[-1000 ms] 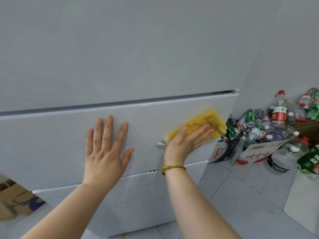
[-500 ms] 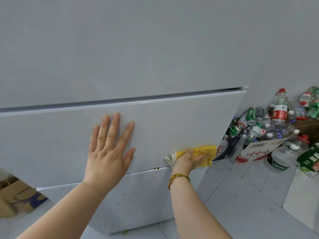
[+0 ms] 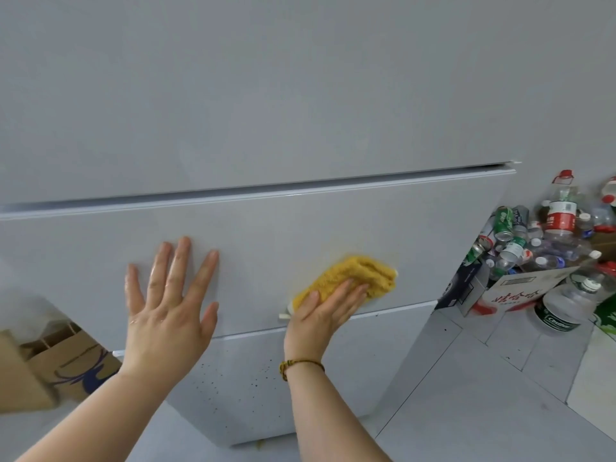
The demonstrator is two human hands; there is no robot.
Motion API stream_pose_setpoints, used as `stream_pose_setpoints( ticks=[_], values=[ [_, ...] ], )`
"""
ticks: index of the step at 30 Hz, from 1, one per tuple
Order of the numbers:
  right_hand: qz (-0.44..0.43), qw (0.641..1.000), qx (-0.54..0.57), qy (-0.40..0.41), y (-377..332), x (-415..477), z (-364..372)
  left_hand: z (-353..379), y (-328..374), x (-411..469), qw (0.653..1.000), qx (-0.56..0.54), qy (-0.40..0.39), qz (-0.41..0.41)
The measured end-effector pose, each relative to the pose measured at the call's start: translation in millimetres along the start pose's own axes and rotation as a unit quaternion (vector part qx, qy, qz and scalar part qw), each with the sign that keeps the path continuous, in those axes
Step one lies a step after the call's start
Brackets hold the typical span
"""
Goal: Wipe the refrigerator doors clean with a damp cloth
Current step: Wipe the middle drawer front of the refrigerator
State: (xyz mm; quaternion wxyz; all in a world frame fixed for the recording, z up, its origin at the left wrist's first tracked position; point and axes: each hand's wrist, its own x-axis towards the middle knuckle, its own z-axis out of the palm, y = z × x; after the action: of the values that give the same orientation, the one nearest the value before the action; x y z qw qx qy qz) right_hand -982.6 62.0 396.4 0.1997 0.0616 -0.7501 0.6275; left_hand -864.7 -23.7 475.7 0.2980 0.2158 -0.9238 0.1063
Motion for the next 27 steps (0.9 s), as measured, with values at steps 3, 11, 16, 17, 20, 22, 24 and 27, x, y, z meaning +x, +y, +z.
stream_pose_setpoints(
  ticks=[3, 11, 16, 17, 20, 22, 24, 27],
  values=[
    [0.164, 0.985, 0.038, -0.044, 8, -24, 3, 3, -6, 2, 1.0, 0.003, -0.002, 0.017],
    [0.16, 0.984, 0.068, -0.03, -39, -23, 11, -3, -15, -6, 0.996, -0.085, 0.012, 0.022],
    [-0.052, 0.998, 0.008, -0.024, -38, -38, 29, -6, -31, -11, 0.995, -0.103, -0.006, -0.008],
    [-0.061, 0.998, -0.013, -0.022, -28, -40, 31, -7, -34, -12, 0.995, -0.102, -0.013, 0.0],
    [-0.082, 0.992, -0.096, -0.026, 2, -56, 31, -11, -47, -15, 0.992, -0.119, -0.029, 0.018],
    [-0.074, 0.988, -0.127, -0.039, 13, -65, 30, -12, -53, -21, 0.989, -0.142, -0.032, -0.002],
    [-0.07, 0.987, -0.131, -0.054, 18, -68, 27, -16, -60, -29, 0.983, -0.17, -0.024, -0.062],
    [-0.136, 0.979, -0.135, -0.071, 20, -61, 18, -29, -74, -38, 0.948, -0.239, -0.018, -0.21]
  ],
)
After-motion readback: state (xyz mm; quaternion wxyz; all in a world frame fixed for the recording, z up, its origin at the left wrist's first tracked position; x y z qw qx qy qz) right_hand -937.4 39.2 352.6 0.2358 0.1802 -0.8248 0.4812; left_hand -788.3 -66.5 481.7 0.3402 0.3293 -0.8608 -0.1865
